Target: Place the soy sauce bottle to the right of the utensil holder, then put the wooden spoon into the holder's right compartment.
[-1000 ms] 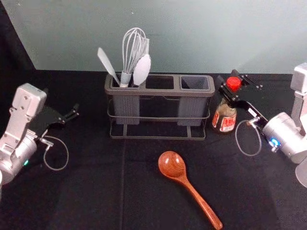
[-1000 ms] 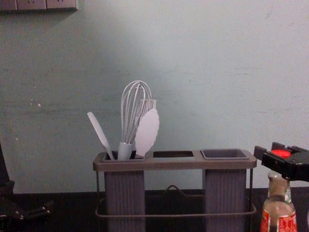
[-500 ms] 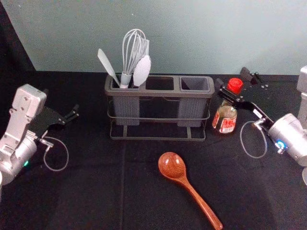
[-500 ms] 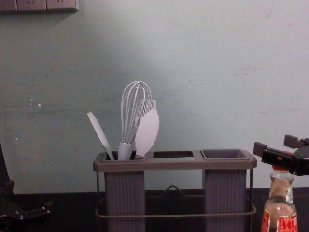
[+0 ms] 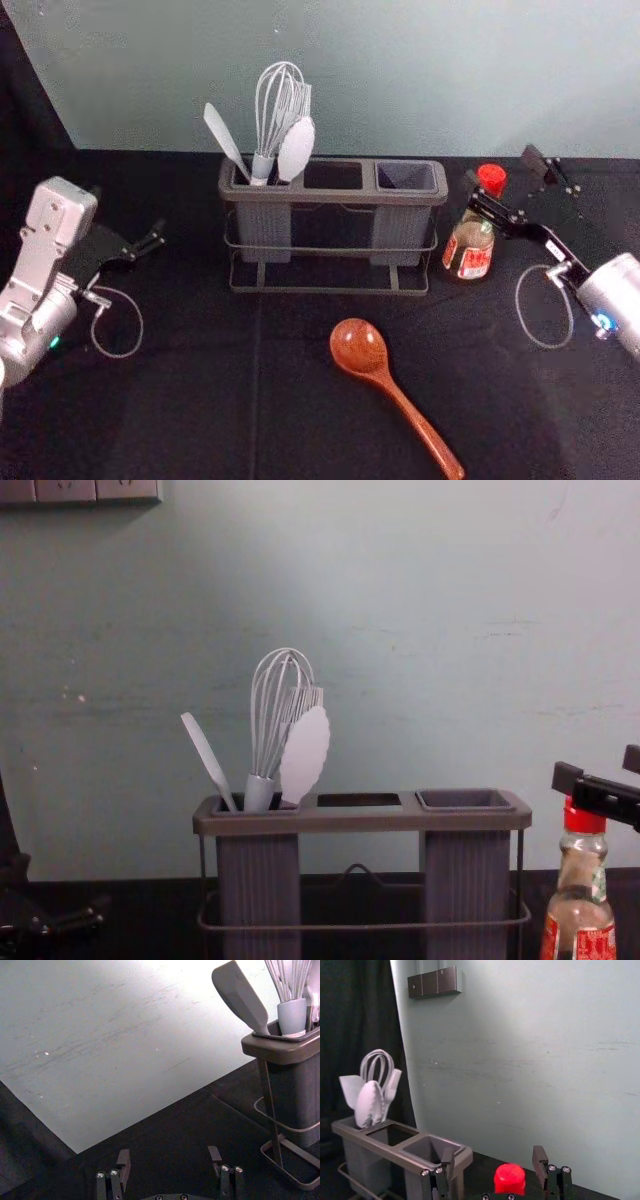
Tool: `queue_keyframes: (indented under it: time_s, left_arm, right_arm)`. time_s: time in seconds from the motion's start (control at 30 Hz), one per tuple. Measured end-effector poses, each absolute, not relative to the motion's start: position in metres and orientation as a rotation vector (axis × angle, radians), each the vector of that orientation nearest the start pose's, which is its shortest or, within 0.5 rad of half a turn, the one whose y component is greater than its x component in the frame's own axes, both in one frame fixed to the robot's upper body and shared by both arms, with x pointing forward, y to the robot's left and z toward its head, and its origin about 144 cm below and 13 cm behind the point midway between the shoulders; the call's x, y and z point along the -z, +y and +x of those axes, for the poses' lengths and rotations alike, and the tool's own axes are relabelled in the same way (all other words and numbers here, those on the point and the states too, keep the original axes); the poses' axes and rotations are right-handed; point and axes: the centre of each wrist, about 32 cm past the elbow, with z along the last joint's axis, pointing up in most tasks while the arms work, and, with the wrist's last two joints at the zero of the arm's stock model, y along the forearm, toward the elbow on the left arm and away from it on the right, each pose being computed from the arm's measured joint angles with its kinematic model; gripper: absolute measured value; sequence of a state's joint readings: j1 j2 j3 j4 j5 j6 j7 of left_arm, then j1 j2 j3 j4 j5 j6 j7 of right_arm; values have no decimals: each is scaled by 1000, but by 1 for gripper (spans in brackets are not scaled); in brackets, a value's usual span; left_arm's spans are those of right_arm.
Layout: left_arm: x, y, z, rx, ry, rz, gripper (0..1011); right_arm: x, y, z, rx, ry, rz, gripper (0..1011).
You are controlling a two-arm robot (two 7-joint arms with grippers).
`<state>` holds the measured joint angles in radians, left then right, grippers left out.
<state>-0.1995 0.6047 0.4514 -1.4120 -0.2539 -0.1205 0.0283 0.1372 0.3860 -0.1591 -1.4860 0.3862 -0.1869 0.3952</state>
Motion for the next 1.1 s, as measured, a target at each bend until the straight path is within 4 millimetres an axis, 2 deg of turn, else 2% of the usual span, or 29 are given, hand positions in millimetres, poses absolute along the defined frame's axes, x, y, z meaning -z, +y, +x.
queue_keyframes:
  time_s: [0.4,0.77,0.97,1.1]
  left_arm:
    - [-1140,310,489,-1248,-285,304,1011]
    - [-1140,310,489,-1248,-285,304,1011]
    - [-1140,310,489,-1248,-285,304,1011]
    - [-1140,310,489,-1248,-285,304,1011]
  right_arm:
    - [-1166,-292,451,1064,-168,90,1000]
    - [-1157,-273,409,1063,-161,85,1000]
    - [-1155,-267,398,1054,-153,87,1000]
    - [-1155,-267,399,1054,-155,88,1000]
